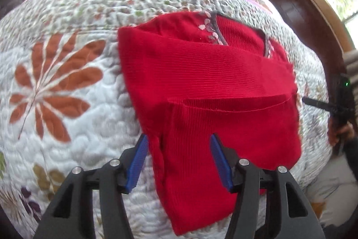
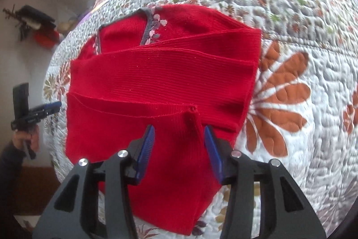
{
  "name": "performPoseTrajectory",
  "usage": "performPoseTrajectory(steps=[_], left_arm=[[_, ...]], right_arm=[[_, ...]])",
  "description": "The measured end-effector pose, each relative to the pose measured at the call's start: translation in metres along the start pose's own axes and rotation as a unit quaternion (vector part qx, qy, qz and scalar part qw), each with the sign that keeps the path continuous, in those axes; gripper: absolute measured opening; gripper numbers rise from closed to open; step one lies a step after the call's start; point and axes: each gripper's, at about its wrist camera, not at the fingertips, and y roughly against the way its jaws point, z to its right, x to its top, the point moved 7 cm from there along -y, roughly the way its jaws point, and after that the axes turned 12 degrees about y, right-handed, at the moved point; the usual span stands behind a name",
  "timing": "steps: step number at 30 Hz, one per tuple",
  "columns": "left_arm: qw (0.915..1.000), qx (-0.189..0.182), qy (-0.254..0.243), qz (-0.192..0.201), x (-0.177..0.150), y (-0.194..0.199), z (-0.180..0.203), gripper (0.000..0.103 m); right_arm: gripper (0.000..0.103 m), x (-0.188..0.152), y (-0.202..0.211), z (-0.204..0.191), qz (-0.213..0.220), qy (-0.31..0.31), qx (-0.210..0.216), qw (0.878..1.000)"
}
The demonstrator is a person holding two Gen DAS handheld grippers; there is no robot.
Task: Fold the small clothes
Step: 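Lay the hem down over the sleeves and open both grippers, then grasp the folded hem edge with both grippers and lift it toward the collar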
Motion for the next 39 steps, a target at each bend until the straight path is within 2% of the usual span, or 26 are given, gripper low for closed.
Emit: performPoseTrajectory(steps=[7, 10, 14, 16, 18, 20, 25, 35, 39], left_arm=[[0.9997, -0.006, -0.02, -0.012, 0.004, -0.023, -0.002, 0.059], [0.9994, 0.003, -0.032, -0.014, 0.0, -0.027, -0.005, 0.054], [0.9982, 0.031, -0.047, -0.019, 0.001, -0.028, -0.004, 0.038], [0.997, 0.042, -0.061, -0.019, 0.001, -0.028, 0.002, 0.031], [0.9956, 0.057, -0.072, -0.019, 0.0, -0.028, 0.005, 0.018], [0.9943, 0.064, -0.084, -0.019, -0.002, -0.028, 0.01, 0.013], [0.9919, 0.078, -0.098, -0.022, -0.006, -0.029, 0.025, 0.007], [0.9911, 0.083, -0.101, -0.028, -0.006, -0.014, 0.036, 0.004], [0.9924, 0.08, -0.092, -0.017, -0.008, 0.003, 0.034, 0.004]], right_arm=[[0.046, 0.005, -0.026, -0.001, -0.013, 0.039, 0.0, 0.999], [0.048, 0.004, -0.035, -0.004, -0.015, 0.042, 0.005, 0.999], [0.047, 0.003, -0.037, -0.006, -0.007, 0.041, -0.001, 0.999], [0.038, 0.003, -0.036, -0.007, -0.001, 0.032, 0.003, 0.999], [0.029, 0.002, -0.037, -0.009, -0.001, 0.031, 0.005, 1.0], [0.022, 0.003, -0.036, -0.01, 0.001, 0.029, 0.004, 1.0], [0.012, 0.003, -0.033, -0.013, 0.007, 0.018, 0.01, 1.0], [0.01, 0.005, -0.021, -0.02, 0.027, 0.013, 0.017, 0.999], [0.01, 0.003, -0.011, -0.023, 0.036, 0.008, 0.019, 0.999]])
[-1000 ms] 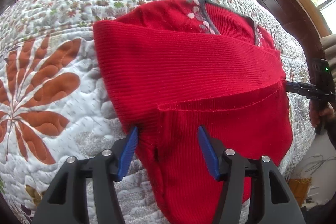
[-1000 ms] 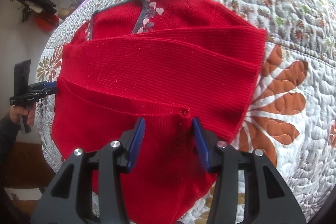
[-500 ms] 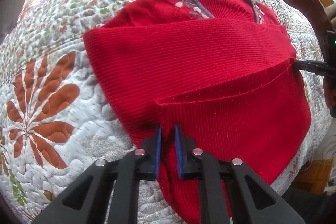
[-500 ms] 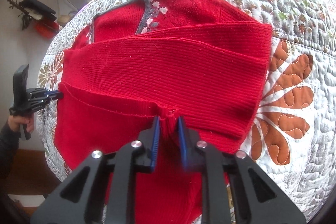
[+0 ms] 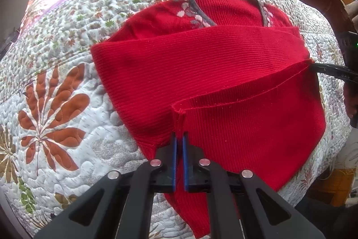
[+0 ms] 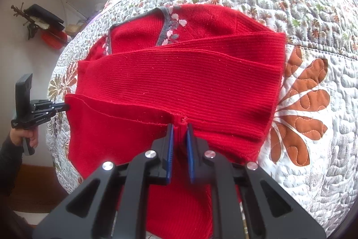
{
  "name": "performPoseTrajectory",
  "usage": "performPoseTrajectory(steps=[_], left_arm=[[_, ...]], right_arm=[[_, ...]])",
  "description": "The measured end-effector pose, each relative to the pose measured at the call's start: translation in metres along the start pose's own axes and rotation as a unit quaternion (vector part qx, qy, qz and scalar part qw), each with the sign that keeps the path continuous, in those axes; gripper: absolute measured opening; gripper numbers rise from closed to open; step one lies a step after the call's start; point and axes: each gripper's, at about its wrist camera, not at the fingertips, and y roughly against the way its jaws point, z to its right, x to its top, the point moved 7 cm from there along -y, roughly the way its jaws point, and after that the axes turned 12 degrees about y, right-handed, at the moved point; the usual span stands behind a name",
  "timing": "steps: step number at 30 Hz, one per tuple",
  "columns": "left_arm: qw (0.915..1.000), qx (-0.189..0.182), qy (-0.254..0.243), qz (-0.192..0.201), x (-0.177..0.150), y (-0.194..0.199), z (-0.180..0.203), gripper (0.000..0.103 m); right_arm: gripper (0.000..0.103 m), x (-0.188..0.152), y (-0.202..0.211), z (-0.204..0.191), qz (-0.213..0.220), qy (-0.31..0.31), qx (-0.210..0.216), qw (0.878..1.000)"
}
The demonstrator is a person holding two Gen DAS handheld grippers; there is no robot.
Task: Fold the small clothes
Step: 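Grasp the folded hem edge with both grippers and lift it toward the collar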
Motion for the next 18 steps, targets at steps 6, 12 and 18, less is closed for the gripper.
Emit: performPoseTrajectory(steps=[6, 12, 18], left_arm=[[0.999, -0.023, 0.022, 0.031, -0.011, 0.036, 0.002, 0.004], [0.9974, -0.032, 0.021, 0.061, -0.015, 0.074, 0.013, 0.004], [0.9937, -0.036, 0.02, 0.104, 0.0, 0.114, 0.023, 0.004]], right_arm=[[0.01, 0.001, 0.025, -0.01, 0.024, -0.01, 0.008, 1.0], [0.01, 0.005, 0.053, -0.02, 0.049, -0.016, 0.011, 0.999], [0.01, 0.018, 0.089, -0.021, 0.082, -0.023, 0.008, 0.996]])
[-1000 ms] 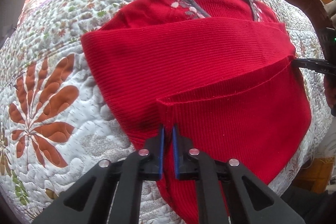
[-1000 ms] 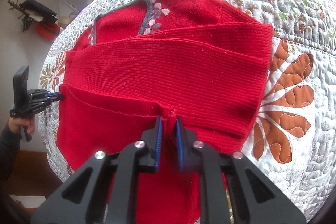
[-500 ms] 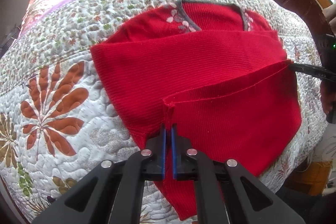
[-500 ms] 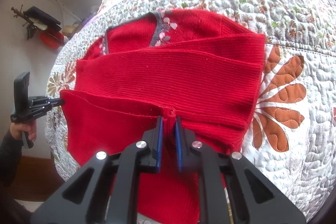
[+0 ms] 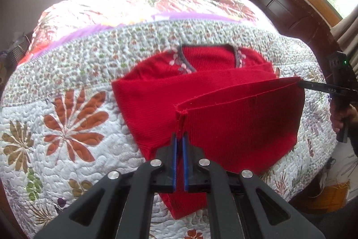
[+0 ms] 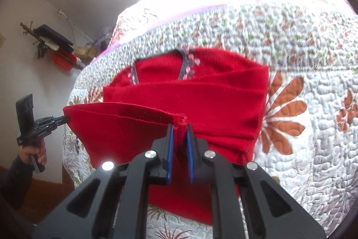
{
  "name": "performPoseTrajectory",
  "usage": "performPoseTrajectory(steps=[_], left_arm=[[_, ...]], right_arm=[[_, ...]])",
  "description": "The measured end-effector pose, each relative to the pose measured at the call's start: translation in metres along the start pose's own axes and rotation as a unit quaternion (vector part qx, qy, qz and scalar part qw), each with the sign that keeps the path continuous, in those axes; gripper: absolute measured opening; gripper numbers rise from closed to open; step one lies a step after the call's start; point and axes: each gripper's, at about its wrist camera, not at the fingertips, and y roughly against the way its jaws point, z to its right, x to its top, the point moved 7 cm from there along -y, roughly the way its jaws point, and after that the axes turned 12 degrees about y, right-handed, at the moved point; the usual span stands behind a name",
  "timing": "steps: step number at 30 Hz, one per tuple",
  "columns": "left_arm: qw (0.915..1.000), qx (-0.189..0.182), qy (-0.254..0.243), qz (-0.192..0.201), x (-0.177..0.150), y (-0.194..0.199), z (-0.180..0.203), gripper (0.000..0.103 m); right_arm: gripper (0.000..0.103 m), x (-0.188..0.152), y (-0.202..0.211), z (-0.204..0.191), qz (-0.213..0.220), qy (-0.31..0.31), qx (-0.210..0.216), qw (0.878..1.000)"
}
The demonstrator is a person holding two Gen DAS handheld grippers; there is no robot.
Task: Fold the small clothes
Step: 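Grasp the folded hem edge with both grippers and lift it toward the collar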
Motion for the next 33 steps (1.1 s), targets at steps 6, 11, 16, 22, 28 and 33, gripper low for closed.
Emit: performPoseTrajectory(steps=[6, 11, 16, 22, 28, 33], left_arm=[[0.9994, -0.012, 0.009, 0.03, 0.042, 0.013, -0.006, 0.004], [0.999, -0.03, 0.011, 0.032, 0.075, 0.001, -0.01, 0.004], [0.9983, -0.048, 0.029, 0.013, 0.101, -0.031, -0.022, 0.004], [0.9961, -0.065, 0.058, -0.02, 0.122, -0.086, -0.042, 0.004], [0.9914, -0.076, 0.095, -0.048, 0.14, -0.129, -0.064, 0.004], [0.9898, -0.065, 0.113, -0.058, 0.152, -0.162, -0.08, 0.004]], right_arm=[[0.01, 0.038, 0.02, 0.01, 0.04, 0.001, -0.002, 0.999], [0.01, 0.069, 0.017, 0.023, 0.054, 0.012, -0.008, 0.998], [0.01, 0.09, -0.013, 0.05, 0.044, -0.005, -0.005, 0.999], [0.009, 0.101, -0.069, 0.088, 0.005, -0.033, -0.003, 0.999], [0.009, 0.108, -0.104, 0.105, -0.022, -0.035, -0.007, 0.999], [0.009, 0.114, -0.125, 0.113, -0.034, -0.029, -0.016, 0.999]])
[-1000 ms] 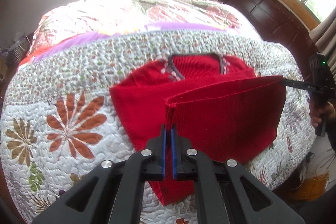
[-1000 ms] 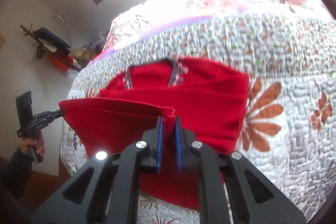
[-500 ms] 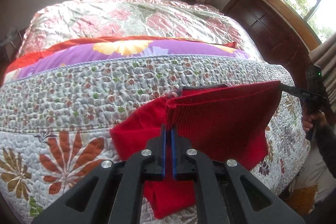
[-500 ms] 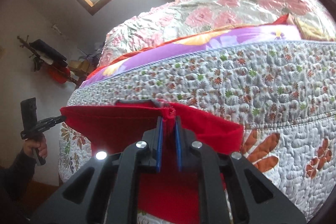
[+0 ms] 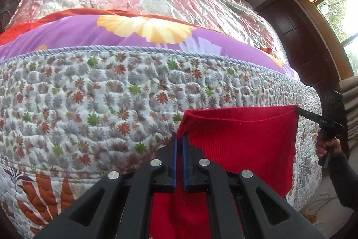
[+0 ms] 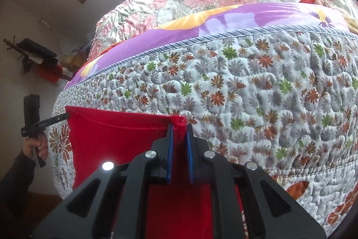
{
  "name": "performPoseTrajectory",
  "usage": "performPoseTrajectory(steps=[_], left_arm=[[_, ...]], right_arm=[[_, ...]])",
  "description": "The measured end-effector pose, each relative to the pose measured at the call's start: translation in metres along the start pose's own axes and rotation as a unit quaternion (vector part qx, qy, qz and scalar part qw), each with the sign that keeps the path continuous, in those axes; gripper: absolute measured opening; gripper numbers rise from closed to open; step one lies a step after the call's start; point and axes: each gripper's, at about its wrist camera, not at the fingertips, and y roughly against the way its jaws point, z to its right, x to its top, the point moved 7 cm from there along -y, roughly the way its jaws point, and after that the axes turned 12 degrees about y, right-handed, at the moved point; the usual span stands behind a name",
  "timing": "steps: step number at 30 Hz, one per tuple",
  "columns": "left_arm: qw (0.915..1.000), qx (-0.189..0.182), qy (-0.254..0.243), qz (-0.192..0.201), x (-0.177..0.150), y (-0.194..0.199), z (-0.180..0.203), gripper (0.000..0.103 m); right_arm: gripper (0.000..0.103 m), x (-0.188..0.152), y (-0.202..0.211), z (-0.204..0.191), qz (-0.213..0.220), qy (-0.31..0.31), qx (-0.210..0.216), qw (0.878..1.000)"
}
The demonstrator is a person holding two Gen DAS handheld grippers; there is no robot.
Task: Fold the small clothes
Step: 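Grasp the folded hem edge with both grippers and lift it toward the collar, then lay the folded sweater down and open both grippers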
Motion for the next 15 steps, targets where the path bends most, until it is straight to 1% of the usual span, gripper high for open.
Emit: performPoseTrajectory(steps=[3, 4, 5, 6, 7, 8, 9, 10, 11, 12, 14, 15], left_arm=[[0.9998, 0.016, 0.004, -0.014, 0.002, -0.026, -0.009, 0.004], [0.9997, 0.019, 0.005, -0.017, 0.001, -0.032, -0.01, 0.004], [0.9996, 0.02, 0.009, -0.019, 0.0, -0.035, -0.011, 0.007], [0.9996, 0.019, 0.013, -0.016, -0.001, -0.033, -0.011, 0.009], [0.9996, 0.021, 0.015, -0.011, -0.002, -0.03, -0.011, 0.01], [0.9995, 0.028, 0.016, -0.001, -0.002, -0.022, -0.011, 0.021], [0.9991, 0.037, 0.015, 0.014, -0.003, -0.013, -0.011, 0.03], [0.998, 0.048, 0.014, 0.037, -0.005, 0.001, -0.009, 0.032], [0.9972, 0.049, 0.012, 0.055, -0.007, 0.013, -0.004, 0.034], [0.9968, 0.044, 0.009, 0.067, -0.009, 0.021, 0.001, 0.035], [0.9967, 0.017, 0.003, 0.079, -0.017, 0.031, 0.016, 0.036], [0.9968, -0.019, -0.004, 0.077, -0.025, 0.031, 0.029, 0.038]], right_arm=[[0.01, -0.001, -0.013, 0.009, -0.005, -0.006, -0.006, 1.0], [0.012, -0.002, -0.016, 0.011, -0.005, -0.01, -0.006, 1.0], [0.013, -0.004, -0.015, 0.011, -0.001, -0.012, -0.006, 1.0], [0.016, -0.005, -0.013, 0.011, 0.004, -0.014, -0.004, 1.0], [0.025, -0.006, -0.006, 0.01, 0.011, -0.017, -0.006, 1.0], [0.028, -0.008, 0.001, 0.01, 0.019, -0.02, -0.011, 1.0], [0.029, -0.007, 0.013, 0.011, 0.036, -0.027, -0.019, 0.999], [0.029, -0.008, 0.021, 0.013, 0.046, -0.036, -0.02, 0.998], [0.029, -0.008, 0.03, 0.014, 0.056, -0.049, -0.02, 0.997], [0.029, -0.009, 0.039, 0.013, 0.07, -0.063, -0.013, 0.996], [0.029, -0.011, 0.043, 0.004, 0.08, -0.068, 0.014, 0.994], [0.029, -0.012, 0.04, -0.004, 0.078, -0.066, 0.033, 0.994]])
